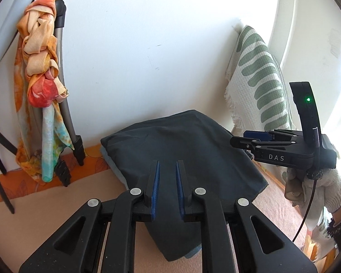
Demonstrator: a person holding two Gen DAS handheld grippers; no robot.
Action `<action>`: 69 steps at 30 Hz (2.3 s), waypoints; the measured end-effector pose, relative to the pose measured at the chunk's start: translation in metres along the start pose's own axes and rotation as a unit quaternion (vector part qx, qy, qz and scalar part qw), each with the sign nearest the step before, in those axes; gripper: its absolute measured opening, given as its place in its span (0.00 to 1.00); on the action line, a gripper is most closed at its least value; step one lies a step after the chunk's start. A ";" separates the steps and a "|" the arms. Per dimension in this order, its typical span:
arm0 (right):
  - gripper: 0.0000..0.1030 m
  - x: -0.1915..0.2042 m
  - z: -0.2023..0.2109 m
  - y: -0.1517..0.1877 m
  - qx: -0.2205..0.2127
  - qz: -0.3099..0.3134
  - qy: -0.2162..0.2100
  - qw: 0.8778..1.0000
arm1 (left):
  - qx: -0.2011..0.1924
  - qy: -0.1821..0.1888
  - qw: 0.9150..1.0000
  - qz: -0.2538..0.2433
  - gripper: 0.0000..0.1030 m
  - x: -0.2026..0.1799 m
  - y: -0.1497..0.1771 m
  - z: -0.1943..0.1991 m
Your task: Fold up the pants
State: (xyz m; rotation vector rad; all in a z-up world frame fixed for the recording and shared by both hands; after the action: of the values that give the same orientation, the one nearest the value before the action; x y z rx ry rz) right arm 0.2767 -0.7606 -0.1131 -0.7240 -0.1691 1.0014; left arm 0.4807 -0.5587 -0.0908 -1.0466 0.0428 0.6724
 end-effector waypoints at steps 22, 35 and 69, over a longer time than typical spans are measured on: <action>0.84 0.064 0.184 0.084 -0.082 0.010 0.015 0.996 | 0.006 0.002 1.000 -0.005 0.72 -0.059 0.068 0.144; 0.96 0.099 0.245 0.147 -0.106 -0.015 0.010 0.994 | -0.005 -0.022 1.000 0.011 0.79 -0.075 0.123 0.209; 0.97 0.116 0.227 0.198 -0.101 -0.038 0.023 0.994 | 0.001 -0.065 0.998 0.010 0.81 -0.064 0.171 0.214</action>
State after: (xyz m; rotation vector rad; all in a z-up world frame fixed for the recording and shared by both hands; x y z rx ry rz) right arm 0.0989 -0.4924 -0.0863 -0.9175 -0.2573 0.9025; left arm 0.2794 -0.3623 -0.0920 -0.9997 -0.0581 0.7566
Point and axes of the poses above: each gripper's, at about its wrist camera, not at the fingertips, and z roughly against the way its jaws point, x to its left, y to its underside, the point moved 4 cm from there along -z, roughly the way its jaws point, and after that the axes turned 12 degrees about y, right-handed, at the moved point
